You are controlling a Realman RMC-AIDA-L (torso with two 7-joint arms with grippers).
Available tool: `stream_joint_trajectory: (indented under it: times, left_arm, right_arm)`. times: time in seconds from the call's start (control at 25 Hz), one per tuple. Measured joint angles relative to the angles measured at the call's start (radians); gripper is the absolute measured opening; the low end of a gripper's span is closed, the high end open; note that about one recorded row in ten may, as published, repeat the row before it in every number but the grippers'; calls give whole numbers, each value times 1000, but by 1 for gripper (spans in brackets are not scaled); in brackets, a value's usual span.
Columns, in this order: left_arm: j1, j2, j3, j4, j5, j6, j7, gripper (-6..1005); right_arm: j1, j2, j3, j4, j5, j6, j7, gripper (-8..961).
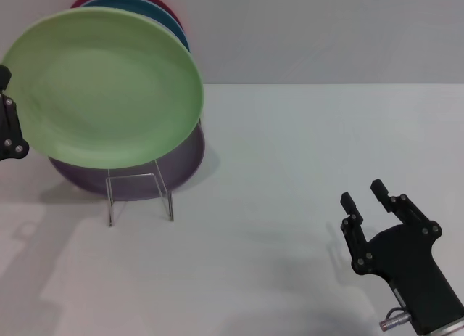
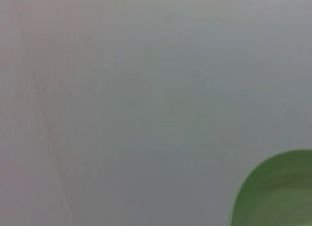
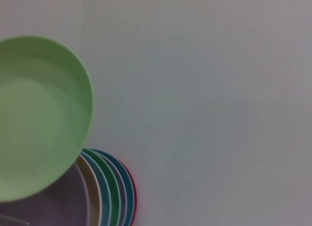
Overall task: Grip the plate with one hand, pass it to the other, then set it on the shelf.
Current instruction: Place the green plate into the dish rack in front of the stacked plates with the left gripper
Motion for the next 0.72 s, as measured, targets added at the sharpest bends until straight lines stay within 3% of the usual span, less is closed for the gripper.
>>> stream_joint_trajectory:
  times: [0.72]
  left_arm:
    - [-24, 22, 2, 56, 79, 15, 224, 27]
  right_arm:
    - [-13, 0, 26, 2, 2, 29, -12, 403]
